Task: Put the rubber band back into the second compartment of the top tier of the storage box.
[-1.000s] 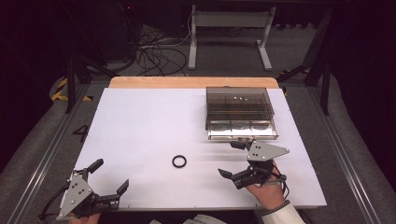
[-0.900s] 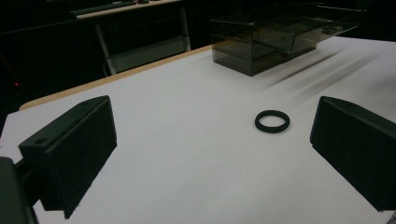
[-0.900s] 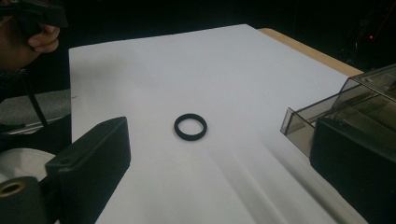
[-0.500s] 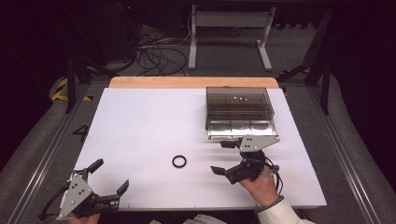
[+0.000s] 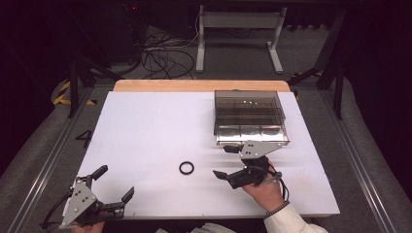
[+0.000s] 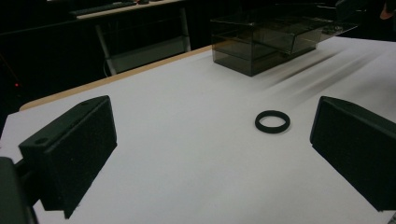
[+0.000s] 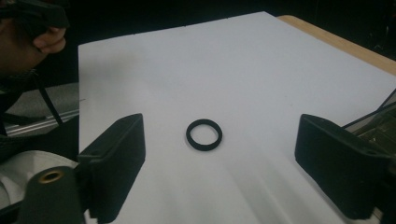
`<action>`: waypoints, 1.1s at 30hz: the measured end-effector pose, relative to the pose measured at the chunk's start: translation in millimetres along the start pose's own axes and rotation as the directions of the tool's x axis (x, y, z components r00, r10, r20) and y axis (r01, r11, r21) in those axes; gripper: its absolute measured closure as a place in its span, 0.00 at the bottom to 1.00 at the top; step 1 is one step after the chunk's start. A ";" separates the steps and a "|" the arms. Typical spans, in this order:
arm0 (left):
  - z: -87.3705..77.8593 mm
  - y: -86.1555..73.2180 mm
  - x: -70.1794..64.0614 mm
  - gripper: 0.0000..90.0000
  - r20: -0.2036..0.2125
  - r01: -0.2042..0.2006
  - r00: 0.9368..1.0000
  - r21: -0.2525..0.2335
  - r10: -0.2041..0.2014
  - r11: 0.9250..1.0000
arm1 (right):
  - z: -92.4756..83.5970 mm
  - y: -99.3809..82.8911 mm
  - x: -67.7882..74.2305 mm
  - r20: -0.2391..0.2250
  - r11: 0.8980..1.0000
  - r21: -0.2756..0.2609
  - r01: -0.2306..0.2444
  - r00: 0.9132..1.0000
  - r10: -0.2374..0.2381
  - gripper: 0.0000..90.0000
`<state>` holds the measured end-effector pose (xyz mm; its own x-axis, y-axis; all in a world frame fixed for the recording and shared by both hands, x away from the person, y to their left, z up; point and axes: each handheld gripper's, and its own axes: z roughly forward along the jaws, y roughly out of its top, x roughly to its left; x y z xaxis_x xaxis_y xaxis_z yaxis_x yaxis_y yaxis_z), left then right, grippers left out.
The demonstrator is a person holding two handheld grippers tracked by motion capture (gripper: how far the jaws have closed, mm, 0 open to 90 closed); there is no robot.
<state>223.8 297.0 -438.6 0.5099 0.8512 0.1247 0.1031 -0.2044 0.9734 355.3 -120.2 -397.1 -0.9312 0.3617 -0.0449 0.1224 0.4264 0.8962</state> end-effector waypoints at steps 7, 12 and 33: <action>-0.8 0.0 1.0 0.01 0.002 -0.005 1.000 -0.001 0.005 1.000 | 25.6 2.6 0.8 -0.002 0.998 0.068 -0.005 1.000 0.005 0.28; -0.7 -0.1 1.1 0.01 0.003 -0.004 1.000 0.000 0.004 1.000 | 39.4 4.0 0.6 -0.002 0.995 0.103 -0.008 1.000 0.009 0.32; 0.3 -0.5 0.1 0.02 0.008 -0.010 1.000 0.005 0.010 1.000 | 99.2 4.3 -0.5 0.011 0.973 0.228 -0.034 0.999 0.032 0.47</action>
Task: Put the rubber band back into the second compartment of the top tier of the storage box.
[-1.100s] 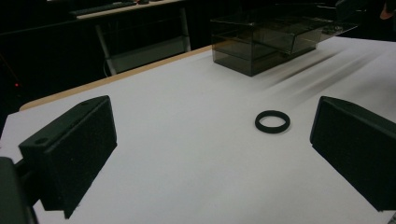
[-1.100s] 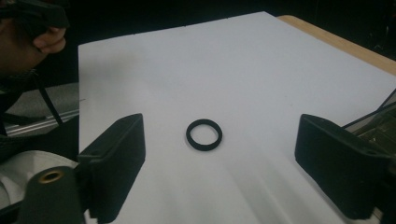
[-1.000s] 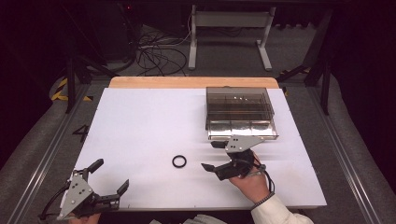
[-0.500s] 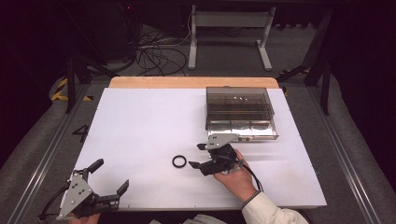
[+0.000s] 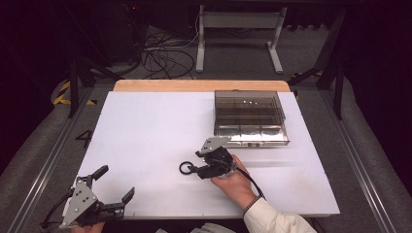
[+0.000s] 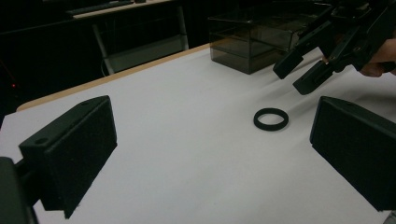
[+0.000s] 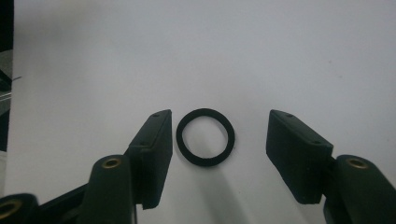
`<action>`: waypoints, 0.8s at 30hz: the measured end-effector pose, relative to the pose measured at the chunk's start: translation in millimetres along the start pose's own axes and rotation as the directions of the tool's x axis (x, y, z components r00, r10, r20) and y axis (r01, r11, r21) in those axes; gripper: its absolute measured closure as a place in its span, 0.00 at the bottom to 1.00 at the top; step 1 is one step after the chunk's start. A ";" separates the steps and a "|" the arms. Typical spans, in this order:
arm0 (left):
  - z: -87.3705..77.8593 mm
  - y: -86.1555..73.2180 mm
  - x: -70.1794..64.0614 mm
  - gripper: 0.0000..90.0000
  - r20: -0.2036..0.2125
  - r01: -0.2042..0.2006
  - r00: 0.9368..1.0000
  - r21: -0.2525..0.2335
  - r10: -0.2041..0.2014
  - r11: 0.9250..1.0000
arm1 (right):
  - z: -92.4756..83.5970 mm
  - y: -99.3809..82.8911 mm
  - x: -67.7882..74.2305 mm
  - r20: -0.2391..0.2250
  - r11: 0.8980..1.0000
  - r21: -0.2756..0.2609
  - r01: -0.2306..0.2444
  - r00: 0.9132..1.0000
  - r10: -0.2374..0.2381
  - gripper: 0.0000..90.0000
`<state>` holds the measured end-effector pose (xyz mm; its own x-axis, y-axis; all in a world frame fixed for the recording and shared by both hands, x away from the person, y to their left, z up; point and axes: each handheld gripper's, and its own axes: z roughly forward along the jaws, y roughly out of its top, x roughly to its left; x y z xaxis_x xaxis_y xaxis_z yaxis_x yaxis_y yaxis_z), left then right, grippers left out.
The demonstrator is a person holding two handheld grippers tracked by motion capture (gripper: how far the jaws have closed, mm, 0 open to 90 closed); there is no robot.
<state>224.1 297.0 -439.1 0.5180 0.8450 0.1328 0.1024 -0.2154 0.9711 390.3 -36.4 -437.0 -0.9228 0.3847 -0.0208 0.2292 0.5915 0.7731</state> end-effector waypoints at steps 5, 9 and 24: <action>-0.1 0.0 0.1 0.02 -0.002 -0.002 1.000 0.001 0.002 1.000 | 10.7 0.5 -1.0 0.005 1.000 0.024 -0.005 1.000 0.005 0.50; 0.1 -0.1 0.2 0.01 0.000 -0.006 1.000 0.001 0.006 1.000 | 19.6 -0.7 -2.3 0.020 0.999 0.040 -0.010 1.000 0.009 0.54; 0.9 -0.6 0.0 0.01 0.004 -0.007 1.000 0.006 0.007 1.000 | 37.2 -5.3 -4.8 0.053 0.999 0.032 -0.041 0.998 0.039 0.64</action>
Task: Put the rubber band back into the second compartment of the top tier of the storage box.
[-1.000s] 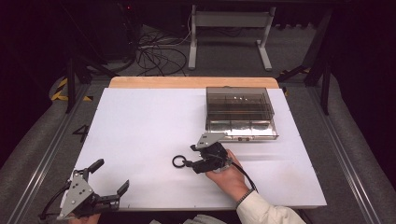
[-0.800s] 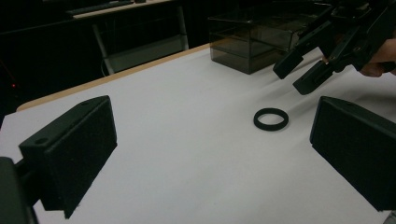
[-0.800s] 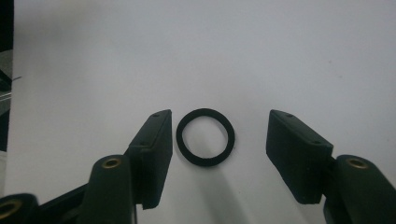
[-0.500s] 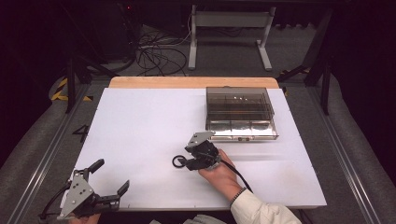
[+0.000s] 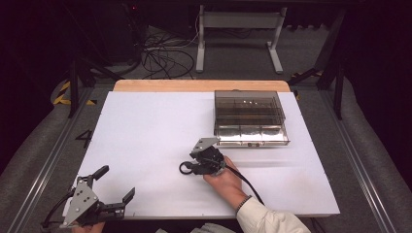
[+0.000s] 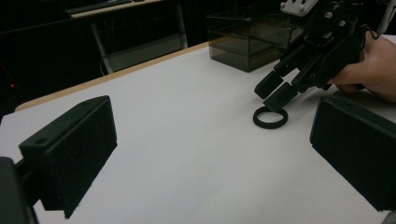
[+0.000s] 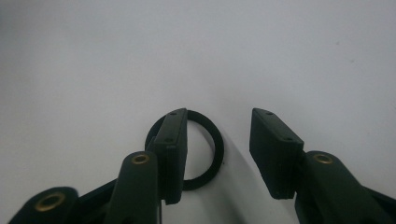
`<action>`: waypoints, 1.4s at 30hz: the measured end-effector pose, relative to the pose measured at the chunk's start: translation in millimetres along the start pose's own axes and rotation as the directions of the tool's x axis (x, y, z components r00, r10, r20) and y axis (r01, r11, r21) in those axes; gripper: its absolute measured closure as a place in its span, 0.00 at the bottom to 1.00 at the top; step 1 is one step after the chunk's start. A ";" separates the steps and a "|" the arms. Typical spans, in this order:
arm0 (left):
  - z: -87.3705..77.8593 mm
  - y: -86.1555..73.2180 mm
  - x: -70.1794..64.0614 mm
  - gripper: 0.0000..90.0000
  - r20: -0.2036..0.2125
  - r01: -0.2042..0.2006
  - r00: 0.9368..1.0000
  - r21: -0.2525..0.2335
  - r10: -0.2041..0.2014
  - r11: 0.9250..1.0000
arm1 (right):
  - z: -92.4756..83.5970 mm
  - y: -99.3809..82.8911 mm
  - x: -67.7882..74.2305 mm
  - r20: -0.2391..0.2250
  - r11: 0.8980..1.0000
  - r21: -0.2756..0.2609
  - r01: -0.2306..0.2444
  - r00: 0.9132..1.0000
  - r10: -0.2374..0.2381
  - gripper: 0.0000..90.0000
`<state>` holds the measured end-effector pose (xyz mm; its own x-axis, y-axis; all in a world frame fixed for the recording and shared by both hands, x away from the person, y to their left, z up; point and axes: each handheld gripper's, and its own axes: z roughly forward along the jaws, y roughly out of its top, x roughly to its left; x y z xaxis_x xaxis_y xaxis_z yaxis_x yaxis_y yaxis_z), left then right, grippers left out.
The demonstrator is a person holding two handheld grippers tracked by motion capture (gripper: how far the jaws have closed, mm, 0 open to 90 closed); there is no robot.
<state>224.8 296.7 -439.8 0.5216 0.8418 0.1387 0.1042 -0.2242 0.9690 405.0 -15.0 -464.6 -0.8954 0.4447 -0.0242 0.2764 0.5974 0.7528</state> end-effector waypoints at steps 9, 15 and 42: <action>0.1 0.3 -0.5 0.02 0.004 -0.005 1.000 0.000 0.005 1.000 | 3.4 -1.2 -0.6 -0.002 1.000 -0.006 -0.001 1.000 0.001 0.65; 0.4 0.3 -0.5 0.02 0.004 -0.004 1.000 0.000 0.004 1.000 | 3.9 -1.4 -0.6 -0.004 1.000 0.000 -0.001 1.000 0.001 0.70; 0.4 0.0 0.3 0.02 0.001 0.000 1.000 -0.004 0.000 1.000 | -8.0 1.8 0.6 0.005 1.000 -0.018 0.001 1.000 -0.001 0.97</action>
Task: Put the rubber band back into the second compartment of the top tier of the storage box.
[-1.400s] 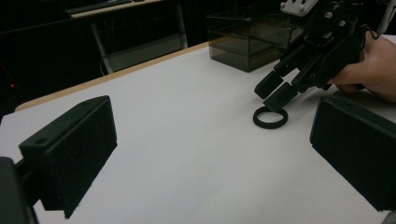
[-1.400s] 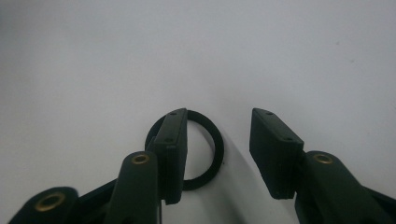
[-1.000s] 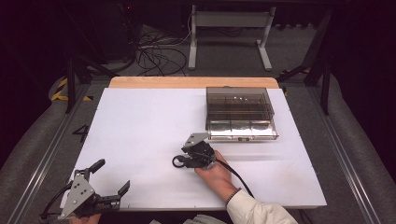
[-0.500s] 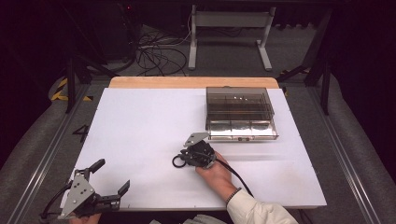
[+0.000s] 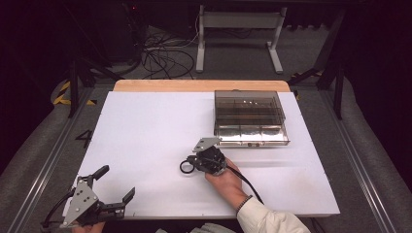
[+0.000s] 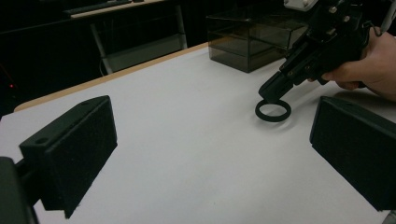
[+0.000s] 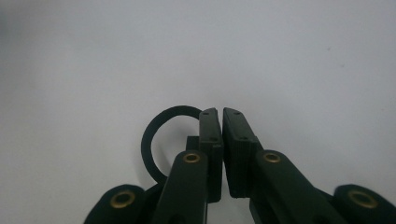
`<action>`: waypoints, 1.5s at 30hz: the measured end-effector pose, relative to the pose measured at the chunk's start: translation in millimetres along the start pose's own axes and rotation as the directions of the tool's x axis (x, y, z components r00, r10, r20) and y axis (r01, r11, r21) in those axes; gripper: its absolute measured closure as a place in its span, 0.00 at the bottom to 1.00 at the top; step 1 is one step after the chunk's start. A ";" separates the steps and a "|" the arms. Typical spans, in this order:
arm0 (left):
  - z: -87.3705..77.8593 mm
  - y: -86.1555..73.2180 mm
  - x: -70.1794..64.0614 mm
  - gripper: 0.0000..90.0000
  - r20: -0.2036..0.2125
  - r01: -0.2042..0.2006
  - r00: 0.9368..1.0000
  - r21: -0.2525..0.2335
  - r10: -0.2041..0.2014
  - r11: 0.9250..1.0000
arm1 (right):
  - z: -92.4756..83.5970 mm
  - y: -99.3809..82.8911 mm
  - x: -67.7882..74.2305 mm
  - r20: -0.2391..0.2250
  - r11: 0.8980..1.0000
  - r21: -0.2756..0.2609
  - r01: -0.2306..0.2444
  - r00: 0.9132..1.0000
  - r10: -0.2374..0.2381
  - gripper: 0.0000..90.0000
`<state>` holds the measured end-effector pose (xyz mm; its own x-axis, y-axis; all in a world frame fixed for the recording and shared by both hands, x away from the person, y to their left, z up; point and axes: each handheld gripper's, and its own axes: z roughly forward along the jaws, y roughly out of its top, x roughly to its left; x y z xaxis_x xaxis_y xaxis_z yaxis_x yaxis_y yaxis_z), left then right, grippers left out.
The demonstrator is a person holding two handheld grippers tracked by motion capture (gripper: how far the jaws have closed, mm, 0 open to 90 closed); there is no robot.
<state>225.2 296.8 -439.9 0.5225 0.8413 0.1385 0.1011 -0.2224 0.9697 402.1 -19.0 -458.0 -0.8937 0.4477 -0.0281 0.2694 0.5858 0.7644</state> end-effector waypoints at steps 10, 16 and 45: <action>-0.2 0.3 -0.6 0.02 0.002 -0.001 1.000 0.001 0.001 1.000 | -27.1 8.9 5.6 0.002 0.998 -0.066 0.020 1.000 -0.020 0.97; -0.5 0.3 -0.3 0.02 0.000 -0.005 1.000 0.000 0.005 1.000 | -37.9 11.7 8.6 0.012 0.996 -0.086 0.037 0.999 -0.036 0.97; -0.4 0.2 -0.6 0.02 0.003 -0.002 1.000 0.002 0.002 1.000 | -63.4 19.0 8.6 0.038 0.992 -0.118 0.055 0.998 -0.050 0.97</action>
<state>224.6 296.5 -439.6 0.5250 0.8396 0.1396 0.1019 -0.2249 0.9690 376.8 -46.8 -402.9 -0.8919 0.4429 -0.0910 0.1761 0.5256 0.8323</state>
